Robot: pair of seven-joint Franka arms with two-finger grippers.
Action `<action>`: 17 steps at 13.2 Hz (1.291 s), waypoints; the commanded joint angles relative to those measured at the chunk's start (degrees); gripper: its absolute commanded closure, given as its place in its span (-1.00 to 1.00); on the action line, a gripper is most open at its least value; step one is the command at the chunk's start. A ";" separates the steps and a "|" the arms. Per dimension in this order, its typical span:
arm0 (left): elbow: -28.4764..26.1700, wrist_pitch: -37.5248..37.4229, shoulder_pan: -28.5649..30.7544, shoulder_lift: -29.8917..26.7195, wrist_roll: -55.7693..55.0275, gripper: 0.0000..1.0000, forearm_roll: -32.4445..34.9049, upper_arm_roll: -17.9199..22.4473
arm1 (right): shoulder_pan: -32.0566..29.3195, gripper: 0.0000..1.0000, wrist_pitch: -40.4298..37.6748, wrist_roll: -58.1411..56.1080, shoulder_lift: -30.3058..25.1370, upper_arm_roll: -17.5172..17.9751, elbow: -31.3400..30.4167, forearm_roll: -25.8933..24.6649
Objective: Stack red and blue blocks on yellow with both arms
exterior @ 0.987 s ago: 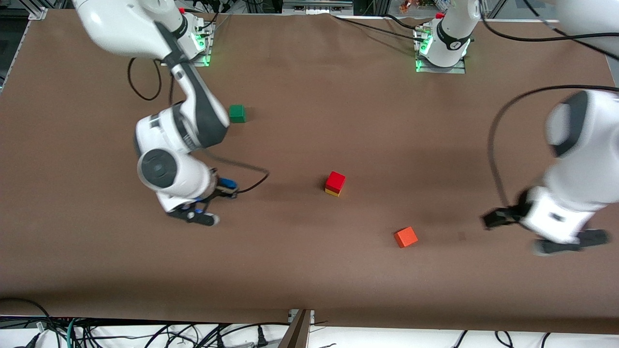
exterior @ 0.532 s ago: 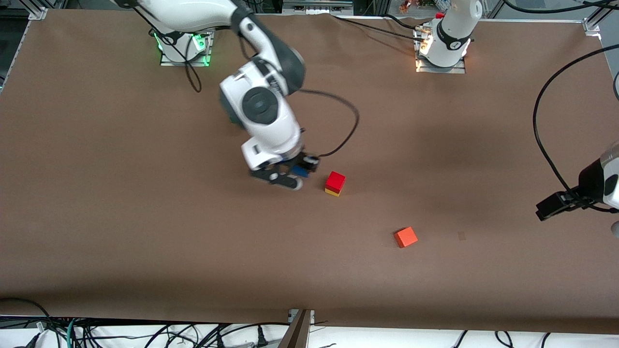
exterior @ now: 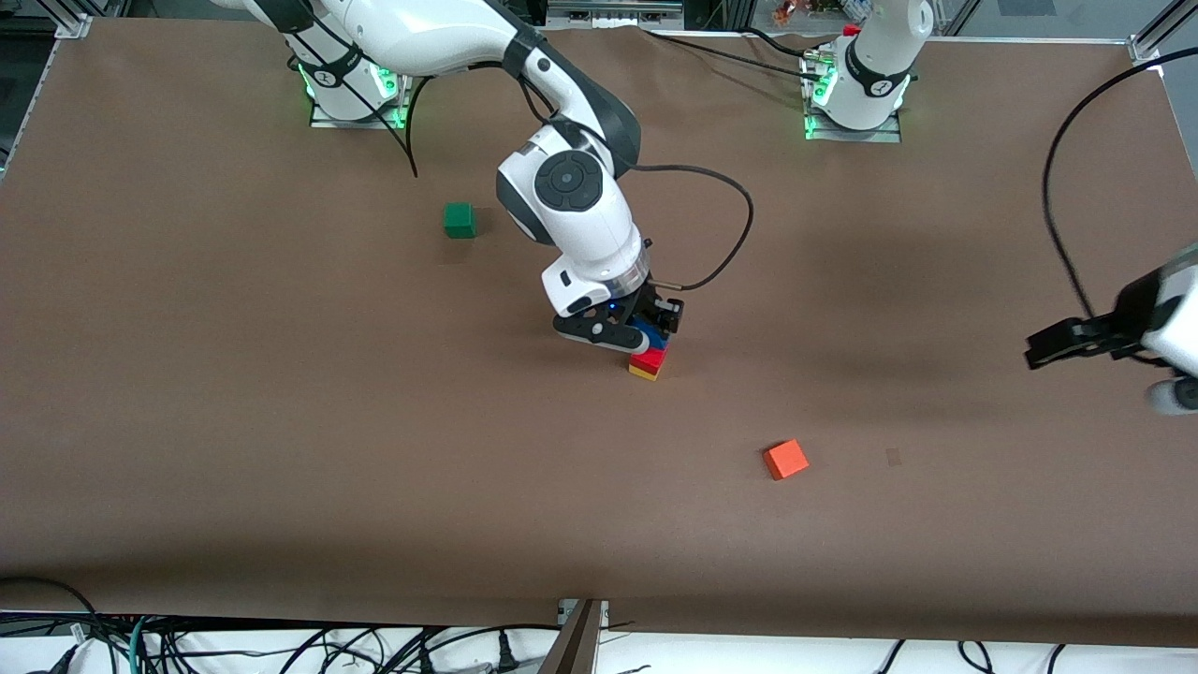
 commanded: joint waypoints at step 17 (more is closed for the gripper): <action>-12.95 0.80 -3.01 -8.09 5.93 -1.00 -2.93 6.06 | 0.67 -0.21 3.75 0.51 3.99 -0.35 2.25 -3.50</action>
